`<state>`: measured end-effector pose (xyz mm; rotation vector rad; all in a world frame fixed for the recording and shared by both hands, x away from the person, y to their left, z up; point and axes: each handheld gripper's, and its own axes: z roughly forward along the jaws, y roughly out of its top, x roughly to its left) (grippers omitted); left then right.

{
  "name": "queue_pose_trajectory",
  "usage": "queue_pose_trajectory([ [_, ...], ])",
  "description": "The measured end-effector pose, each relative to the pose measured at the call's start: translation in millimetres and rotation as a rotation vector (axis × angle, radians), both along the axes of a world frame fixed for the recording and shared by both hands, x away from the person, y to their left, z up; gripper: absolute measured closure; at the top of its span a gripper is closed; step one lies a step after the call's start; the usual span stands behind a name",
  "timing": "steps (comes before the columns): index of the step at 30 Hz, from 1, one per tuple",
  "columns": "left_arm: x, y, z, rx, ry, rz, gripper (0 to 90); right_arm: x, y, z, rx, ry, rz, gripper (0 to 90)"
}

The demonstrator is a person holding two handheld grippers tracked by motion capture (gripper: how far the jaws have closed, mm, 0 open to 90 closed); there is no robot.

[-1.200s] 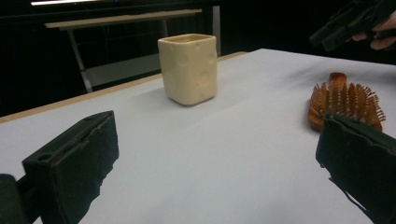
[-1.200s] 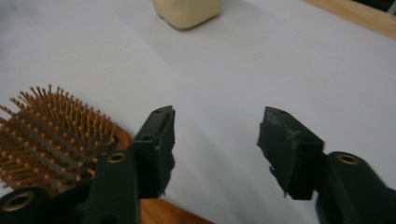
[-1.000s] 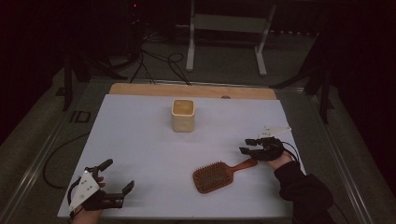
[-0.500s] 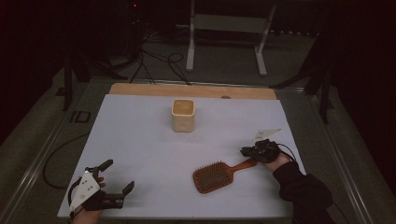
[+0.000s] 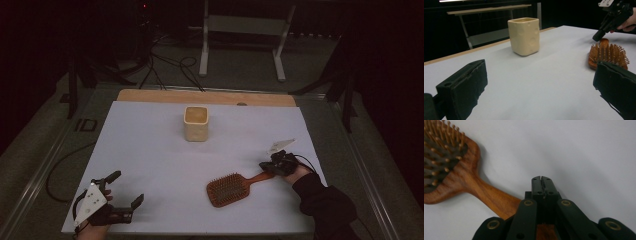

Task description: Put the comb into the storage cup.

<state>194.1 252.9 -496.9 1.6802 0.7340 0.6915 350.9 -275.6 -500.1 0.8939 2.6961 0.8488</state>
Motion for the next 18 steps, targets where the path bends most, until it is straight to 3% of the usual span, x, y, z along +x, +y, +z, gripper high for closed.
queue_pose_trajectory([
  [9,0.2,0.2,0.2,-0.004,-0.002,0.001,0.0,-7.2,-3.3,-2.3,-0.018,0.011,0.012,90.0],
  [18,0.0,0.0,0.5,-0.003,-0.004,0.0,0.0,-23.1,-8.9,-5.0,-0.003,0.023,0.012,90.0],
])
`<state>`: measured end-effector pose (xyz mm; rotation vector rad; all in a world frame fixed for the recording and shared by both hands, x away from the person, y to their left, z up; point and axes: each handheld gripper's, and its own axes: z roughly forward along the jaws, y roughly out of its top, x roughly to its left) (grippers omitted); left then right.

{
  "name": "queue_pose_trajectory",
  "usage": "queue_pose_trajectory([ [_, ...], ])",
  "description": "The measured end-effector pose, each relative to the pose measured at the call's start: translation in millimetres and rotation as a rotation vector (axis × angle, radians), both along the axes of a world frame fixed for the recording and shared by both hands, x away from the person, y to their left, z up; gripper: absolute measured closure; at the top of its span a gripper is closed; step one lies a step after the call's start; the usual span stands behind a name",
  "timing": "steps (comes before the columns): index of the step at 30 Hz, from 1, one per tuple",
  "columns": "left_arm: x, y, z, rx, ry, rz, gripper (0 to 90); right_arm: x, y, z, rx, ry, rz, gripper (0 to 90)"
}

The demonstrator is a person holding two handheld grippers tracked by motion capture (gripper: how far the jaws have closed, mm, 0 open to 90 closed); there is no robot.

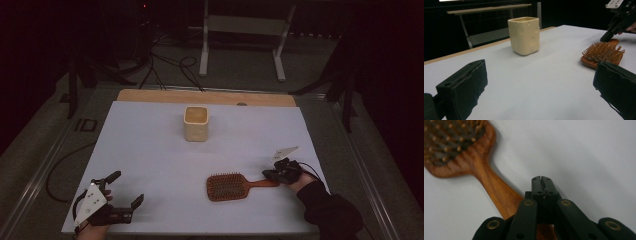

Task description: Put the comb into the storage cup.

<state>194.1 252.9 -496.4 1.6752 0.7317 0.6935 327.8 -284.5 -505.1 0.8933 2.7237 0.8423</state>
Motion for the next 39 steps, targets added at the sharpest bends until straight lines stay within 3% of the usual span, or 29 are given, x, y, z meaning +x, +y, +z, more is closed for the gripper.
queue_pose_trajectory([
  [21,0.1,-0.4,-0.2,0.008,0.002,-0.002,0.0,-45.3,5.0,-2.5,0.04,0.031,0.018,90.0],
  [39,0.3,-0.9,0.2,0.01,-0.001,-0.003,0.0,-69.3,15.5,-2.2,0.044,0.036,0.033,90.0],
])
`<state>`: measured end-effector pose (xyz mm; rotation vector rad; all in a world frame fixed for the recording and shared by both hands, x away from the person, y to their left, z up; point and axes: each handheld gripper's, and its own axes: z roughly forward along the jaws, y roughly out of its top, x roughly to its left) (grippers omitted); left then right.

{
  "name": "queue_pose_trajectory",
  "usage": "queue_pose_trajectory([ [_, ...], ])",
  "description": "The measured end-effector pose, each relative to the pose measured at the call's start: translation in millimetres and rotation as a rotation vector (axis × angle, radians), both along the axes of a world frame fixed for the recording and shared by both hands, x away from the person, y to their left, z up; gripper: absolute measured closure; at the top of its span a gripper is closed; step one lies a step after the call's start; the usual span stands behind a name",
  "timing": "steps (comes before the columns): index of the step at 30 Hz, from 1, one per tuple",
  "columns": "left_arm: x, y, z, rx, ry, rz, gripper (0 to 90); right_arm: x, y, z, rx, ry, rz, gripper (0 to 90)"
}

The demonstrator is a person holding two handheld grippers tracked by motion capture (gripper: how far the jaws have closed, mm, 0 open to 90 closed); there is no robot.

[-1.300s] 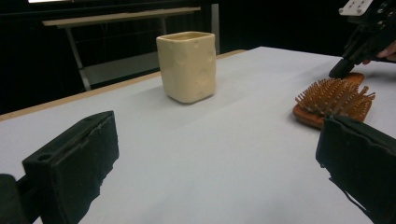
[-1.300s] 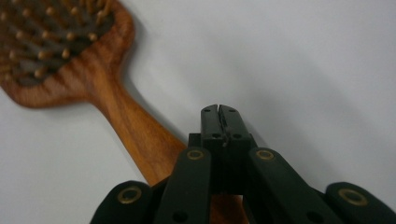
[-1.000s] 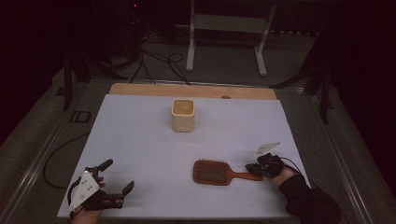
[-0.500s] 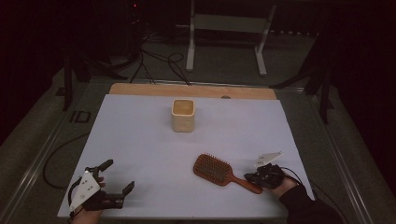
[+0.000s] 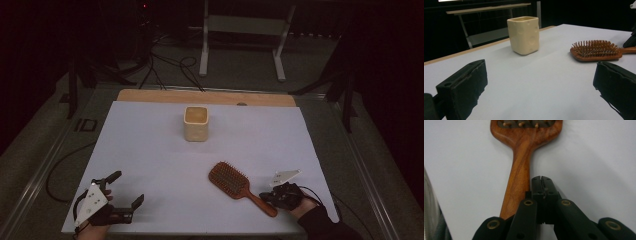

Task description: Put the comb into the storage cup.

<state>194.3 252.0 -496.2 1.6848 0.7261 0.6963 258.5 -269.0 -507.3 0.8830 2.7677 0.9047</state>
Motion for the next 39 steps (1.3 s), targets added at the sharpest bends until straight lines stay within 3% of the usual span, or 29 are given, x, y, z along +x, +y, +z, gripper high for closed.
queue_pose_trajectory([
  [13,0.2,-0.7,-0.3,0.005,0.002,-0.004,0.0,-9.0,3.6,-0.3,0.009,0.012,0.011,90.0],
  [18,0.2,-0.7,-0.1,0.004,0.001,-0.004,0.0,-7.8,0.9,4.1,0.01,-0.011,-0.013,90.0],
  [31,0.8,-0.8,-0.8,0.004,0.006,-0.005,0.0,-9.2,-2.3,43.8,-0.018,-0.112,-0.119,90.0],
  [39,1.1,-0.6,-0.4,-0.003,0.004,-0.005,0.0,-10.8,10.2,67.4,-0.033,-0.149,-0.132,90.0],
])
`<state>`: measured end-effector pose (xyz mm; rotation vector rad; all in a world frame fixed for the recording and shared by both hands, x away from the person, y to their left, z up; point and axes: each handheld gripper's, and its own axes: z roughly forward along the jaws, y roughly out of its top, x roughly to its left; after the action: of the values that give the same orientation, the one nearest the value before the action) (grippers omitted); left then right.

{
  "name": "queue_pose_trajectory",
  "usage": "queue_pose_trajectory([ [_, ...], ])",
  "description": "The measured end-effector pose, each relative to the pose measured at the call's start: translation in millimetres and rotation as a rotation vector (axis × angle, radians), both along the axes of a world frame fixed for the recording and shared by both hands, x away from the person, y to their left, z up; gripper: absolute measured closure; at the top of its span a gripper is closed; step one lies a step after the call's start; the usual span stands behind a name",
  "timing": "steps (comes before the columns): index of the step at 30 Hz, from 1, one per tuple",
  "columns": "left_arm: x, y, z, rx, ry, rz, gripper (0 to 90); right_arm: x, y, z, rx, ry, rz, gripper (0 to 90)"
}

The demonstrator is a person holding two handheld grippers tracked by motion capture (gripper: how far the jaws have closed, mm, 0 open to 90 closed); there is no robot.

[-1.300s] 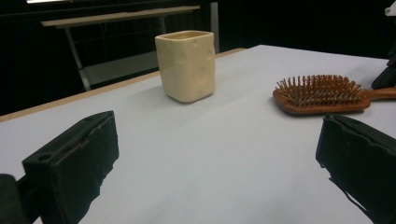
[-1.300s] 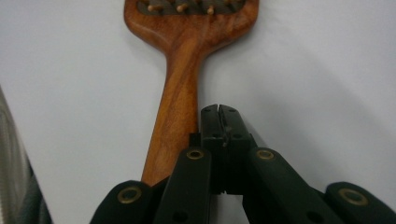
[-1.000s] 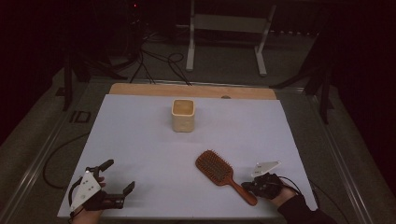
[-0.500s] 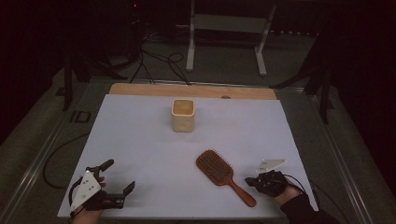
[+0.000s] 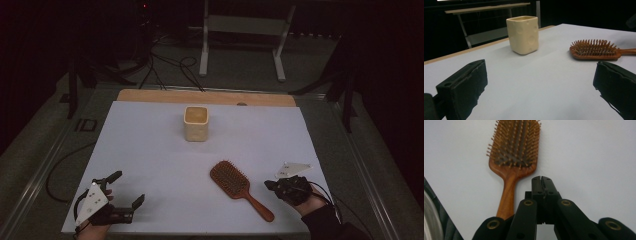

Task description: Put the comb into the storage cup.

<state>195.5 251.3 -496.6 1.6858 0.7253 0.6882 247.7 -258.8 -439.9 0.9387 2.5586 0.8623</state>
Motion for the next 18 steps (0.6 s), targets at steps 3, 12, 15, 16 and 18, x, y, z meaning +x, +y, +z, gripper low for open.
queue_pose_trajectory([
  [3,-0.2,0.1,-0.3,0.005,0.003,-0.001,0.0,-2.1,6.0,6.7,-0.006,-0.014,-0.002,90.0],
  [12,0.0,-0.7,-0.1,0.004,0.002,-0.006,0.0,-8.0,25.0,18.9,-0.035,-0.056,-0.017,90.0],
  [15,-0.2,-1.0,-0.2,0.009,0.002,-0.006,0.0,-7.3,29.8,18.3,-0.028,-0.054,-0.029,90.0],
  [16,-0.1,-1.1,-0.1,0.007,0.001,-0.007,0.0,-7.2,31.2,17.7,-0.031,-0.06,-0.031,90.0],
  [18,-0.2,-1.4,-0.4,0.008,0.002,-0.007,0.0,-7.6,34.3,16.2,-0.028,-0.056,-0.034,89.7],
])
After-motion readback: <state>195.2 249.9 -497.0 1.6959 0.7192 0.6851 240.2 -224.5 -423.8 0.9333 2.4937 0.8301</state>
